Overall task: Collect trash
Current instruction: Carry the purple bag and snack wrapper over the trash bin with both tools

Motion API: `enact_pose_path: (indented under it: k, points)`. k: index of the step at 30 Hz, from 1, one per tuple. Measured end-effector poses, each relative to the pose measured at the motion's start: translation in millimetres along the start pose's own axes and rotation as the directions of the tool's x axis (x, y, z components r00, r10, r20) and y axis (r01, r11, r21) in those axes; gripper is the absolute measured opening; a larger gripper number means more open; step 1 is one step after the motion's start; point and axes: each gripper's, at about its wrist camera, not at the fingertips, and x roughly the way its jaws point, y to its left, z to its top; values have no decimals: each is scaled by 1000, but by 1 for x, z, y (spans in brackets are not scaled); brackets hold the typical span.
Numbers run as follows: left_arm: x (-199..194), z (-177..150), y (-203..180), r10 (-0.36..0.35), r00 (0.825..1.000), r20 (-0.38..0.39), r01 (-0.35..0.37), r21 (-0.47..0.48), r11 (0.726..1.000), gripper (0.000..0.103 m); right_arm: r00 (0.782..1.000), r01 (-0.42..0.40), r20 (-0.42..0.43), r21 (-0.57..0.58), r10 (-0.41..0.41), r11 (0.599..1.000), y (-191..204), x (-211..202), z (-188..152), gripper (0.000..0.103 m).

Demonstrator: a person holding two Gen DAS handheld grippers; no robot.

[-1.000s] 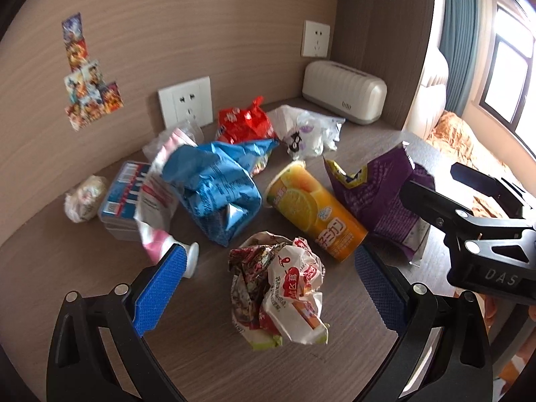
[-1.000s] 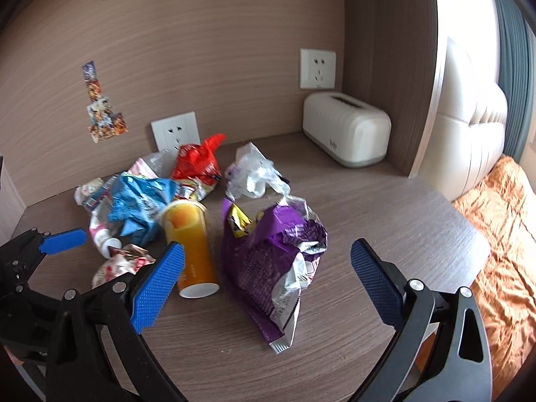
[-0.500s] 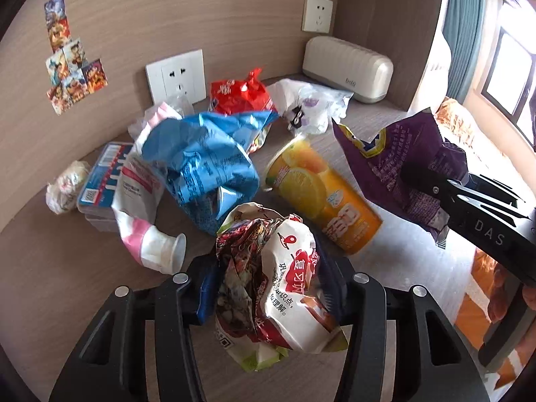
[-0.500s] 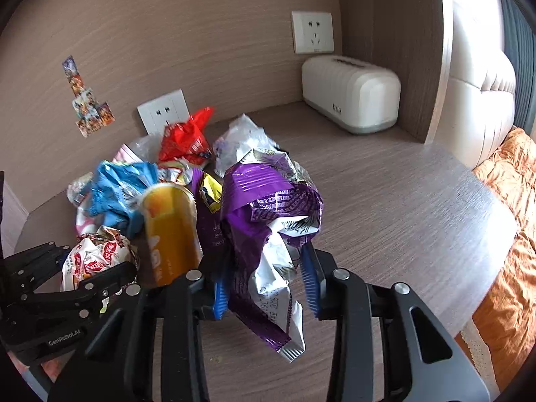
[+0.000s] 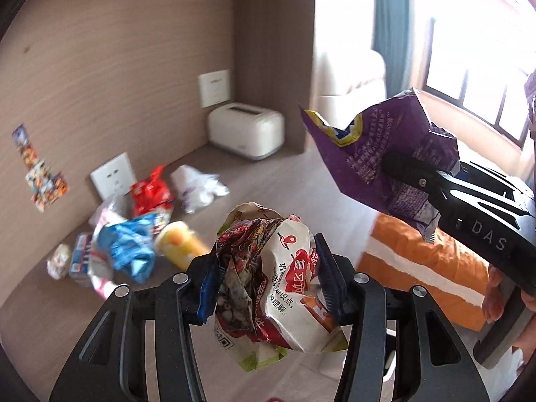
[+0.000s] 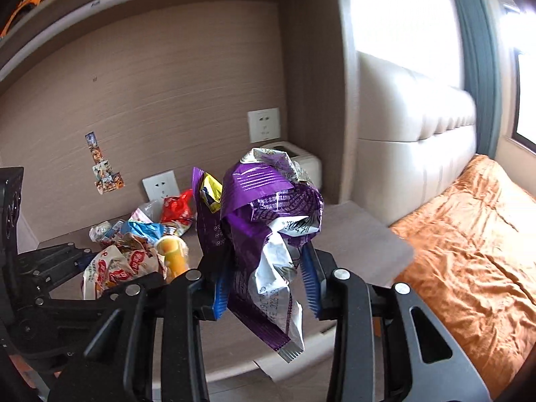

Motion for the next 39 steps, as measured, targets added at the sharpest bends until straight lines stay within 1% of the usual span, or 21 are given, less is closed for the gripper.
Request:
enact_pose_path:
  k: [5, 8, 11, 14, 19, 21, 23, 26, 29, 30, 32, 35, 37, 39]
  points:
    - [-8, -5, -66, -94, 996, -6, 94, 83, 992, 50, 997, 81, 0, 37, -81, 996, -39, -50, -21, 38]
    - [-8, -14, -110, -162, 986, -26, 164, 136, 977, 50, 991, 132, -20, 68, -131, 989, -64, -78, -38, 38]
    - [-6, -26, -145, -213, 976, -50, 218, 176, 960, 50, 984, 174, -45, 100, -170, 980, -85, -100, -57, 38]
    - [-2, -41, -180, -266, 960, -87, 279, 210, 937, 50, 975, 217, -75, 132, -209, 967, -104, -117, -77, 38]
    - [13, -69, -223, -316, 936, -157, 346, 237, 908, 50, 957, 279, -130, 178, -259, 943, -134, -135, -113, 38]
    - [22, -83, -238, -334, 922, -194, 375, 241, 895, 50, 948, 303, -163, 194, -274, 933, -145, -137, -130, 38]
    - [33, -98, -249, -349, 909, -227, 400, 245, 883, 50, 940, 319, -201, 215, -277, 923, -156, -136, -147, 38]
    - [53, -123, -267, -370, 888, -275, 440, 264, 859, 50, 927, 335, -255, 244, -273, 910, -172, -131, -173, 39]
    - [77, -146, -278, -393, 863, -316, 479, 269, 835, 50, 911, 351, -321, 268, -260, 897, -186, -114, -203, 39]
    - [88, -157, -284, -395, 855, -335, 490, 277, 827, 50, 906, 352, -339, 277, -252, 894, -190, -106, -213, 39]
    - [112, -176, -290, -405, 838, -365, 514, 283, 810, 50, 891, 365, -384, 289, -242, 885, -200, -88, -240, 39]
    - [162, -219, -300, -418, 801, -429, 555, 269, 787, 50, 862, 391, -455, 313, -224, 865, -217, -56, -289, 39]
    - [194, -251, -305, -421, 779, -465, 576, 264, 774, 50, 851, 398, -484, 342, -203, 851, -228, -36, -320, 39]
    - [220, -279, -311, -405, 776, -484, 576, 280, 768, 50, 836, 408, -515, 356, -187, 841, -237, -13, -354, 39]
